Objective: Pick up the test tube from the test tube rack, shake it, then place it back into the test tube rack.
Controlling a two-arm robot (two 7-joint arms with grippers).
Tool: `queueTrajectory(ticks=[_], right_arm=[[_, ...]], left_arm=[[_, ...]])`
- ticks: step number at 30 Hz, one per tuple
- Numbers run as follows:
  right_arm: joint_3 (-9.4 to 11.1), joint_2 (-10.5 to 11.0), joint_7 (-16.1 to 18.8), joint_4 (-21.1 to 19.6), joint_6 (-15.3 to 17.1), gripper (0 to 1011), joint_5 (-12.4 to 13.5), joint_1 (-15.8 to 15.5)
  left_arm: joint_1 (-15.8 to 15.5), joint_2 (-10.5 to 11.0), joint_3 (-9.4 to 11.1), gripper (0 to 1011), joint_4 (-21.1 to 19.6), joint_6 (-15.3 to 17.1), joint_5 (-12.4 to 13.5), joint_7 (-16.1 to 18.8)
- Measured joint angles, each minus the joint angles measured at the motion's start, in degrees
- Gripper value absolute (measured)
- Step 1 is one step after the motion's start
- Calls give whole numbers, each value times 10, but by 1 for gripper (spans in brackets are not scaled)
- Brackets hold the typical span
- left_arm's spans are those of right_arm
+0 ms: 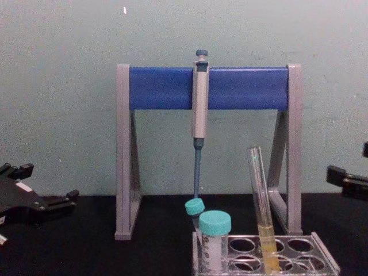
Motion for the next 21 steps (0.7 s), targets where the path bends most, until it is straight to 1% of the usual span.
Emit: queueTrajectory(ticks=[1,3,4,7,8,15,18,21], right_arm=[[-1,0,14,-4,2,1000,6,1],[-3,0,25,-7,6,1000,11,3],[-4,-1,36,-10,13,1000,16,6],[-8,-5,51,-14,27,1000,22,12],[-10,-8,57,-15,37,1000,25,17],[-23,-26,71,-18,85,1000,24,40],[-27,-32,71,-18,100,1000,18,47],[-32,-43,70,-16,127,1000,10,59]], left_arm=[[0,0,0,1001,0,0,0,0],[0,0,0,1001,0,0,0,0],[0,0,0,1001,0,0,0,0],[0,0,0,1002,0,0,0,0],[0,0,0,1002,0,0,0,0],[0,0,0,1001,0,0,0,0],[0,0,0,1001,0,0,0,0],[0,0,0,1001,0,0,0,0]])
